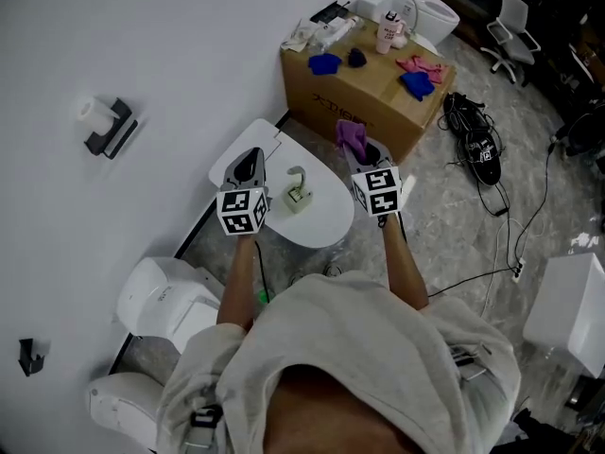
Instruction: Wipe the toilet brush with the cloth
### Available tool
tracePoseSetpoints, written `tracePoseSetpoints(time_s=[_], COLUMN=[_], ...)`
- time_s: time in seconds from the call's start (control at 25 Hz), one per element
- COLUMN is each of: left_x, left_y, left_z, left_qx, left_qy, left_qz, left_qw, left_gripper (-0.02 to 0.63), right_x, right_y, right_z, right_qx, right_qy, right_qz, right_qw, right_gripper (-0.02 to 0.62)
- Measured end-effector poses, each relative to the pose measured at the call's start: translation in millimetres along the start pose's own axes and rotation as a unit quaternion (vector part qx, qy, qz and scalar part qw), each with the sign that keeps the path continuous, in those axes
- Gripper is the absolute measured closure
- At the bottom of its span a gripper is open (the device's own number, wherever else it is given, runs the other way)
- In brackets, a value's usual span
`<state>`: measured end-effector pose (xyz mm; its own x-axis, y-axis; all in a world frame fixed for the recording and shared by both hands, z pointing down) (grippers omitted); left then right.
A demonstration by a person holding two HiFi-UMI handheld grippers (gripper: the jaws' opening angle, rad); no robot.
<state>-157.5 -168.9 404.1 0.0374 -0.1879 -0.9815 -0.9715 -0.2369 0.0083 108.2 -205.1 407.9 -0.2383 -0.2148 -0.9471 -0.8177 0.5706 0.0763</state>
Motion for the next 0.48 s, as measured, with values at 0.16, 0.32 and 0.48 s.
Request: tracePoseSetpoints(time_s=[0.16, 0.32, 0.48], left_x=[1.6, 1.5, 1.9], left_y=[0.6, 0.6, 2.5], left_z=[-0.7, -0.1, -0.3], left_qx=[-0.002, -0.001, 0.000], left_qy=[-0.001, 0.000, 0.000], left_qz=[-0.003, -0.004, -0.005], left_qw=[1.0000, 1.0000, 1.0000], left_gripper=[0.586, 0.586, 0.586], right_x=[2.2, 0.6, 0.2], right_y=[-1.2, -0.5, 0.4], right_z=[0.0, -0.6, -2.9], right_qx=[-0.004, -0.003, -0.002], right_qy=[-0.002, 0.001, 0.002], right_qz=[-0.001, -0.001, -0.002], right_qw=[1.000, 1.000, 1.000], right_gripper=[0.494, 0.494, 0.494])
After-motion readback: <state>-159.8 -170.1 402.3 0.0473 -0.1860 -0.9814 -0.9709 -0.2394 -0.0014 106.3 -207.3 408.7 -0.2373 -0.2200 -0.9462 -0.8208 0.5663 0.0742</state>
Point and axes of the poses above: the fingertips, and each gripper's own axes: z backward along the fingers, y to its left, x out of its top, the point moved 7 cm from there along z, backward along the fingers, and after that the axes turned 4 degrees about x, right-handed, at the moved point
